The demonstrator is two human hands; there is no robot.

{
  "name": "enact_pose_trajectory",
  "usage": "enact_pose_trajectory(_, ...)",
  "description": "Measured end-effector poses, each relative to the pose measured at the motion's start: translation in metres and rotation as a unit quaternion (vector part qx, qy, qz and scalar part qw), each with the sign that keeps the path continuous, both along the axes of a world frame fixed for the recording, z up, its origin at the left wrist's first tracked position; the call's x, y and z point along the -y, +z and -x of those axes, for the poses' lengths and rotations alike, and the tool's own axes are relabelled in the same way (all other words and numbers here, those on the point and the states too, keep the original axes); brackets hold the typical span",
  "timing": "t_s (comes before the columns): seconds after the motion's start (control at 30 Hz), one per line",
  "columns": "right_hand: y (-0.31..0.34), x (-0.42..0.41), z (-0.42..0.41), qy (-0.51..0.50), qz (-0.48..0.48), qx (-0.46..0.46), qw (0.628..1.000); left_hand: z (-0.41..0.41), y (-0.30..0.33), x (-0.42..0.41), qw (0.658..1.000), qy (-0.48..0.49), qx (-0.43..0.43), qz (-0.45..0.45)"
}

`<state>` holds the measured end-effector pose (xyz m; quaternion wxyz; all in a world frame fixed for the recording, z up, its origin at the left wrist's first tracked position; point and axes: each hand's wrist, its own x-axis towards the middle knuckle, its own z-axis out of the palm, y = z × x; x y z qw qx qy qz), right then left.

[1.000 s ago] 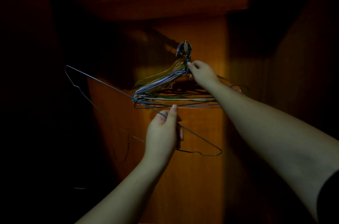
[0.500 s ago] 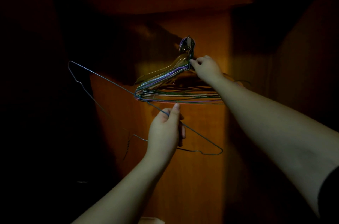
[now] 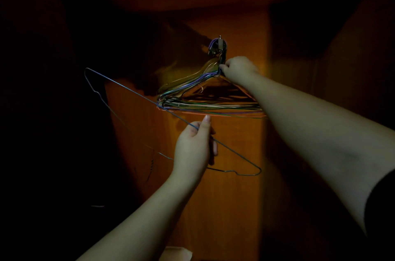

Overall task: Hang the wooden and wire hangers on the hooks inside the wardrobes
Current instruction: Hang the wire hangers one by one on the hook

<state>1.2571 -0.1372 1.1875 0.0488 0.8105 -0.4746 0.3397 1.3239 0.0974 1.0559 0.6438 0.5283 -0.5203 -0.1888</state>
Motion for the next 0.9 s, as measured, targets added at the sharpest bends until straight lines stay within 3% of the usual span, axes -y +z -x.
enact_pose_trajectory(0.23,-0.002,-0.007,0.002,-0.007,0.002,0.002,1.0,-0.002,-0.005,0.003,0.999,-0.023,-0.018,-0.015)
enact_pose_trajectory(0.4,-0.041,-0.047,0.011,0.065,0.095,0.083,0.99,-0.005,-0.021,-0.002,0.999,-0.027,-0.022,-0.027)
enact_pose_trajectory(0.43,-0.058,-0.055,0.01,0.084,0.069,0.083,0.991,-0.005,-0.027,-0.003,0.999,-0.027,-0.023,-0.03)
enact_pose_trajectory(0.5,-0.099,-0.07,0.005,0.126,-0.108,0.026,0.986,-0.003,-0.039,-0.001,0.999,-0.025,-0.03,-0.036)
enact_pose_trajectory(0.53,-0.121,-0.08,0.003,0.153,-0.245,-0.003,0.957,-0.002,-0.046,0.0,0.998,-0.021,-0.031,-0.042)
enact_pose_trajectory(0.6,-0.157,-0.101,0.001,0.21,-0.484,0.016,0.85,0.001,-0.06,0.002,0.998,-0.008,-0.019,-0.062)
enact_pose_trajectory(0.67,-0.184,-0.111,-0.001,0.25,-0.595,0.059,0.762,0.005,-0.07,0.001,0.996,0.01,0.004,-0.087)
enact_pose_trajectory(0.73,-0.203,-0.109,-0.009,0.262,-0.653,0.074,0.707,0.009,-0.08,-0.001,0.994,0.021,0.027,-0.103)
enact_pose_trajectory(0.83,-0.222,-0.096,-0.029,0.287,-0.69,0.071,0.661,0.012,-0.096,-0.001,0.99,0.025,0.041,-0.13)
enact_pose_trajectory(0.9,-0.227,-0.093,-0.039,0.263,-0.673,0.122,0.68,0.008,-0.108,0.0,0.99,0.009,0.023,-0.136)
